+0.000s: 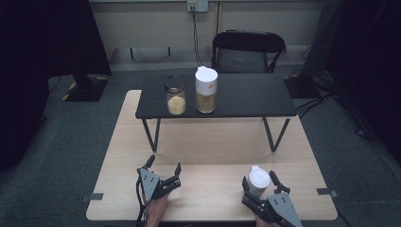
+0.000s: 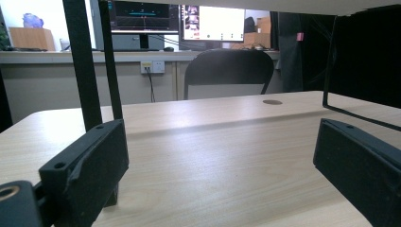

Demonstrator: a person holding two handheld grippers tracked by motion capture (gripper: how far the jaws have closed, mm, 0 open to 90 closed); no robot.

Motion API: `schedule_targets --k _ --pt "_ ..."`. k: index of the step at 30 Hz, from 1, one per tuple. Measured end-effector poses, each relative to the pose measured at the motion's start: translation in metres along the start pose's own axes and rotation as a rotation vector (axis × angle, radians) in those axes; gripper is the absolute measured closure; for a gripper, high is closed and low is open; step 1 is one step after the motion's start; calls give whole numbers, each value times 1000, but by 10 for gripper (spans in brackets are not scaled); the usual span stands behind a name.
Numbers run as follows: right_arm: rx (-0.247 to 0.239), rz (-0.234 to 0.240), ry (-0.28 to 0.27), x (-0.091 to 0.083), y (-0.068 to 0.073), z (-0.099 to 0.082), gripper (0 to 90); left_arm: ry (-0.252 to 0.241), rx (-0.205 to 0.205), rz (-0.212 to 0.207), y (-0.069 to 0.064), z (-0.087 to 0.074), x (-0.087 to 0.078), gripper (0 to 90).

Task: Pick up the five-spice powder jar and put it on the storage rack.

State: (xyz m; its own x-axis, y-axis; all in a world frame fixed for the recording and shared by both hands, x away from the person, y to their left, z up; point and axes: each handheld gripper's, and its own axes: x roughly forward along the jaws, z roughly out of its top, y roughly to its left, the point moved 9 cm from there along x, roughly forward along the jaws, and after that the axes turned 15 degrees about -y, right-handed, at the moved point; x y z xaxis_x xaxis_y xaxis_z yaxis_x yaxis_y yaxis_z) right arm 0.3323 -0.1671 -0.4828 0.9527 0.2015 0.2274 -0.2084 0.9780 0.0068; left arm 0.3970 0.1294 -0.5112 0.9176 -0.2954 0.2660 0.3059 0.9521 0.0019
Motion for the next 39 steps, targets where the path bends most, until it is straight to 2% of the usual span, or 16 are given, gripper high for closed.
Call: schedule_targets --k 7,11,15,24,39 --pt "16 -12 24 -1 -3 -12 132 0 0 0 0 0 0 36" --pt "47 -11 28 -3 -6 -16 156 0 0 0 0 0 0 35" --pt "34 1 44 -3 -5 -20 179 0 0 0 0 0 0 36" --pt "40 25 51 -4 -2 -24 290 0 0 0 0 0 0 35" --pt "21 24 51 -5 -1 -23 300 0 0 1 0 0 0 36"
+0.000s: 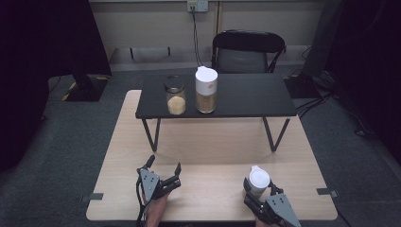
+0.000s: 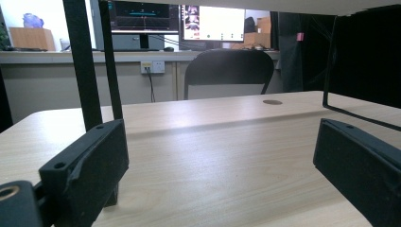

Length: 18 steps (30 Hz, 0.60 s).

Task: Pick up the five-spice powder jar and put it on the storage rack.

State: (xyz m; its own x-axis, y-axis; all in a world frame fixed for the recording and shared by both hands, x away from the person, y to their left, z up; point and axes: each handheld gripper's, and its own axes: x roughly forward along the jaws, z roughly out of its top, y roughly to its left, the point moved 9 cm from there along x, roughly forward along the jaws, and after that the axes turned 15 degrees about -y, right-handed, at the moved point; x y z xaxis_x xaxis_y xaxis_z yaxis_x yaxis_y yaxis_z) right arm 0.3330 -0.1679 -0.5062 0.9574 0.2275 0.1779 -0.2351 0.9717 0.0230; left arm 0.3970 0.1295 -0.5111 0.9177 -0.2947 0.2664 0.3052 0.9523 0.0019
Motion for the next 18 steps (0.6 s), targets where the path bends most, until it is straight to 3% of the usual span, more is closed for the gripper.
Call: schedule_targets --k 18 --pt "-1 6 0 0 3 5 302 0 0 0 0 0 0 36"
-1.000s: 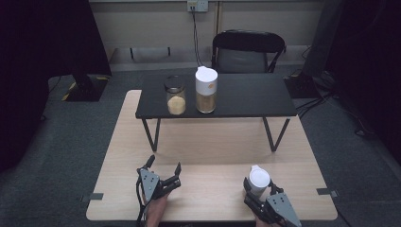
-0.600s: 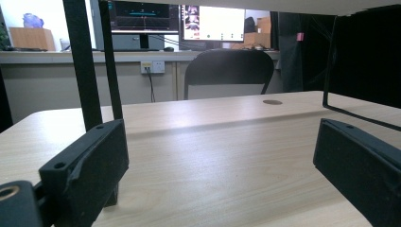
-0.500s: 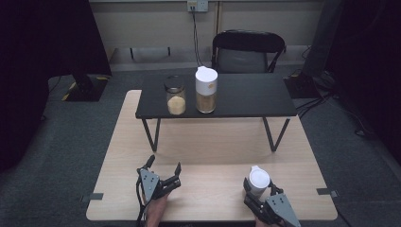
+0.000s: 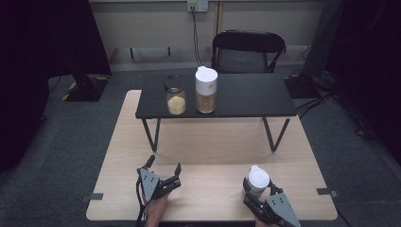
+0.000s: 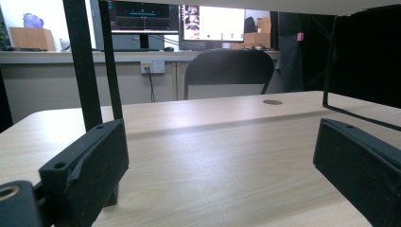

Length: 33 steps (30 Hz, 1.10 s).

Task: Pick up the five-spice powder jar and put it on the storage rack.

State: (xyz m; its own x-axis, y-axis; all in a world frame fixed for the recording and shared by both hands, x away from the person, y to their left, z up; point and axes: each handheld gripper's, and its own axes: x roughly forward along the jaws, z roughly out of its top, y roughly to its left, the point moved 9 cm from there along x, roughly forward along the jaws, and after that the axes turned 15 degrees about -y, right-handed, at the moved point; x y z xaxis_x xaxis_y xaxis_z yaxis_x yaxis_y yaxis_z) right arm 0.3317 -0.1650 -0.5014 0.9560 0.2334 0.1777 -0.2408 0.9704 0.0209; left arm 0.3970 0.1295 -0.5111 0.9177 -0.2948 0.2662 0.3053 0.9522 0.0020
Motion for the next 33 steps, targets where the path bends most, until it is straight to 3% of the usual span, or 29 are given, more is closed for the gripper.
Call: schedule_targets --k 33 --pt "-24 28 -1 22 2 36 302 0 0 0 0 0 0 36"
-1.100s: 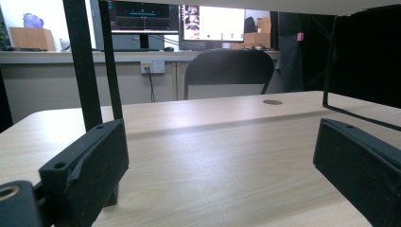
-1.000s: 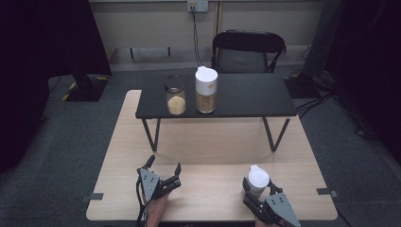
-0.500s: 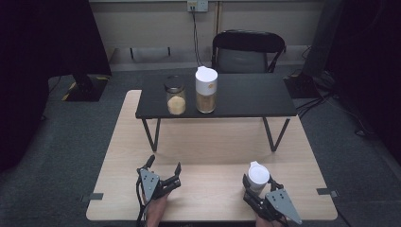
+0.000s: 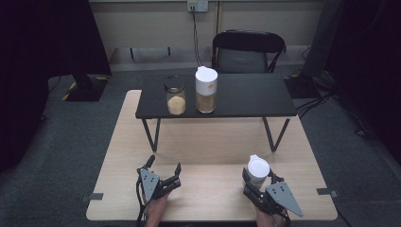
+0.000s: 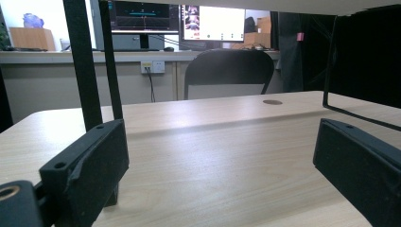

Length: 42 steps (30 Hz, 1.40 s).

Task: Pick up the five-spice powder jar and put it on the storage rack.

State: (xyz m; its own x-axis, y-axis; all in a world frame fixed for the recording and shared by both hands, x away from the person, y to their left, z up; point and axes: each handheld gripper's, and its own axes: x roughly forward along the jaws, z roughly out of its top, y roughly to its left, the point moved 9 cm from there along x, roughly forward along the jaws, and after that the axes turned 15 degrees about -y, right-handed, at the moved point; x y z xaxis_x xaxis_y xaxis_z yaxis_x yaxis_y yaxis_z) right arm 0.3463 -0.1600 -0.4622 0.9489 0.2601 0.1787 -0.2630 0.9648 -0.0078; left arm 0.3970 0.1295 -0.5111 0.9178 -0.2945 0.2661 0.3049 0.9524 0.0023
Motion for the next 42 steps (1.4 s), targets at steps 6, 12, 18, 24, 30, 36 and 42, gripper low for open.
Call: schedule_targets --k 6,12,18,24,30,36,42 --pt "11 -7 -17 5 -1 10 303 0 0 1 0 0 0 36" --pt "4 -4 -21 12 -1 21 303 0 0 1 0 0 0 36" --pt "1 0 -12 19 -2 27 303 0 0 1 0 0 0 36" --pt "1 0 -15 24 -3 36 302 0 0 1 0 0 0 36" --pt "5 8 -20 30 1 41 302 0 0 1 0 0 0 35" --pt "13 12 -16 35 1 47 302 0 0 1 0 0 0 35" --pt "12 17 -12 39 0 53 302 0 0 1 0 0 0 36"
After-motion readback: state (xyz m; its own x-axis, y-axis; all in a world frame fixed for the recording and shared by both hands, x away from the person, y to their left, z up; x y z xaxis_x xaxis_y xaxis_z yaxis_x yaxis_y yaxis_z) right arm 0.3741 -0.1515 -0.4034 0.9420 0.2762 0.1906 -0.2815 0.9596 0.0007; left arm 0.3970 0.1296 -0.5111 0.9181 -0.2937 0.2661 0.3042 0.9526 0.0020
